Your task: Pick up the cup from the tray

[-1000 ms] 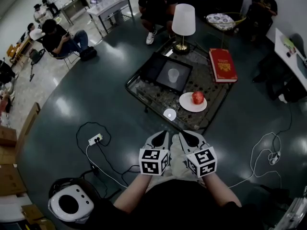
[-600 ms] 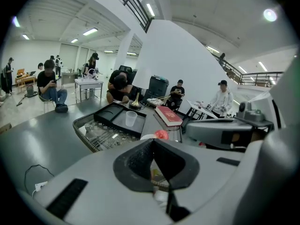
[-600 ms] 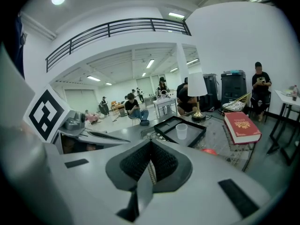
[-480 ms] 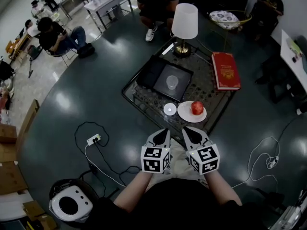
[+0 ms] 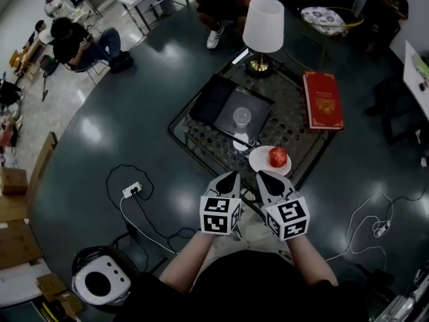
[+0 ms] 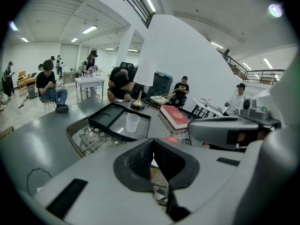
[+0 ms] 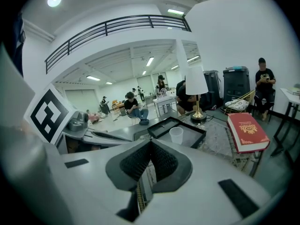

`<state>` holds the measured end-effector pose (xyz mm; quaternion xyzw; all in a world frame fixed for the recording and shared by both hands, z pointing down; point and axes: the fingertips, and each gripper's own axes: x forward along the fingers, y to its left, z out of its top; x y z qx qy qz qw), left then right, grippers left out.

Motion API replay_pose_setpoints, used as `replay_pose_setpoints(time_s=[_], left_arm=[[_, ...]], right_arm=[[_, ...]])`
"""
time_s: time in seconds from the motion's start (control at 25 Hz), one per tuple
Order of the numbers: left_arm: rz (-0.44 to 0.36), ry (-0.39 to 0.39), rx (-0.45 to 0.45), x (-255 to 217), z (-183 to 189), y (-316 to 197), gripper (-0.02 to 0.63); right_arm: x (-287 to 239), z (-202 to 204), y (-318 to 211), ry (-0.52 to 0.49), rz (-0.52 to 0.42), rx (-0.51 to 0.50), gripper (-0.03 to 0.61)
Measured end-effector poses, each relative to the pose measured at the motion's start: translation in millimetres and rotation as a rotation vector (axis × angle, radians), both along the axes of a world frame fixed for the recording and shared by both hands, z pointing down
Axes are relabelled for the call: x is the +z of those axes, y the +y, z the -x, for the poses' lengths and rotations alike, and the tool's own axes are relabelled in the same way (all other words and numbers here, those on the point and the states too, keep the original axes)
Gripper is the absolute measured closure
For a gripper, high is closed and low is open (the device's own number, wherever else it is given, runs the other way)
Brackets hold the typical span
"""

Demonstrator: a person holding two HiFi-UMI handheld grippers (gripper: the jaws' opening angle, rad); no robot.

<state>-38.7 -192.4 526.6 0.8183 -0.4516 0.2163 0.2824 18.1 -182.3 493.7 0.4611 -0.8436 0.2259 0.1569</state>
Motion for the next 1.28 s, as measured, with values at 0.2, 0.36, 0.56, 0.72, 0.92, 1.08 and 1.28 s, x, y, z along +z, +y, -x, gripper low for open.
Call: replay_pose_setpoints(time_s=[0.2,0.36,0.56,0.72,0.92,1.08,1.28], left_arm=[[0.018,-0.015,-0.008,12,-7,-19,0.604],[0.036,-0.035,-0.011,26,-10,-35,0.604],[0.06,-0.058,-0.025,43,-11,-61,0.604],[0.069,-0.063,-0.011,58,-16,-85,0.601],[0.073,-0.086,0.023,74,-25,-111,0.591],[0.089,-0.108,0.035,90,-30,-127,0.513],[0.09,-0.148,0.031,105,-34,-151,0.45]], right_arm=[[9,-7,-17,-0.007,0.023,-0.002,0.568],[17,-9,-31,-0.003,0.036,-0.015,0.568],[23,-8,-47,-0.017,0.051,-0.026,0.568],[30,-9,-60,-0.033,0.066,-0.024,0.568],[40,-14,-71,-0.051,0.094,-0.007,0.568],[49,-16,-76,-0.062,0.12,0.0,0.568],[58,-21,-82,-0.07,0.141,0.01,0.568]])
